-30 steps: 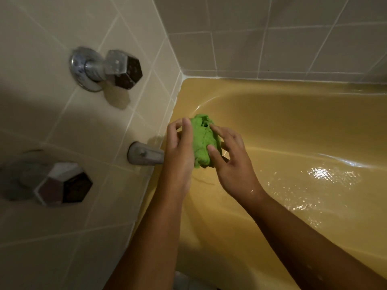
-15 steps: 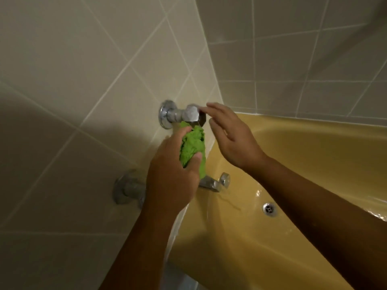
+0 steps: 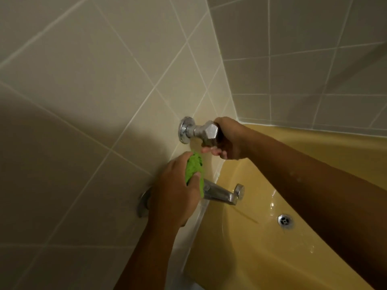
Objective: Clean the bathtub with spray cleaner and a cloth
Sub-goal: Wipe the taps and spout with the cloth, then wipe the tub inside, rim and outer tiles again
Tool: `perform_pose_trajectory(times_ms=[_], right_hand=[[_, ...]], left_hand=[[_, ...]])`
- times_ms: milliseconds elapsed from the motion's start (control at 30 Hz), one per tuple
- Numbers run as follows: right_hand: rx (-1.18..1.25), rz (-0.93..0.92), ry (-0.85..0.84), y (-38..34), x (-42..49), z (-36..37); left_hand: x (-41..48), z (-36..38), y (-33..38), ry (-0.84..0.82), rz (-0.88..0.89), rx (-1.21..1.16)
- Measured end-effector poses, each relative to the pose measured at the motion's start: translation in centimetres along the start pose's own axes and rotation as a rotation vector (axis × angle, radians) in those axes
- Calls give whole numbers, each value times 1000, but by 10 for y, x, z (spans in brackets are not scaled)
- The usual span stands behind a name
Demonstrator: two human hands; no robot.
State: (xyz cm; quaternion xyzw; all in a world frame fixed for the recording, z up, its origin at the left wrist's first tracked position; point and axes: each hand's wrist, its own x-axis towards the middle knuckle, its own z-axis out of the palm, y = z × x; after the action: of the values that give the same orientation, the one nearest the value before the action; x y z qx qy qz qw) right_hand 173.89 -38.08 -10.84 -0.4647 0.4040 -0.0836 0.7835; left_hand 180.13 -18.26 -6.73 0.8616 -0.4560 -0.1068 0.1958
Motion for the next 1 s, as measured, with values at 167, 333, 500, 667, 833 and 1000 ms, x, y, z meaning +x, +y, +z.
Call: perform_pose_trajectory(times_ms=[167, 333, 500, 667, 833, 1000], right_hand=[[-811, -930, 642, 27, 5, 7], [-853, -1090, 617, 48, 24, 13], [-739, -1068, 661, 42, 33, 19], [-645, -932, 655, 36, 30, 24], [-364, -563, 407, 25, 1, 21], [-212, -273, 149, 39, -50, -8]], left_hand=[[4, 1, -2, -58, -5, 25], [7, 5, -5, -106, -21, 47], [5, 6, -2, -69, -31, 91], [5, 6, 0, -71, -23, 112], [3, 7, 2, -45, 36, 194], [-7, 4, 1, -5, 177, 171]])
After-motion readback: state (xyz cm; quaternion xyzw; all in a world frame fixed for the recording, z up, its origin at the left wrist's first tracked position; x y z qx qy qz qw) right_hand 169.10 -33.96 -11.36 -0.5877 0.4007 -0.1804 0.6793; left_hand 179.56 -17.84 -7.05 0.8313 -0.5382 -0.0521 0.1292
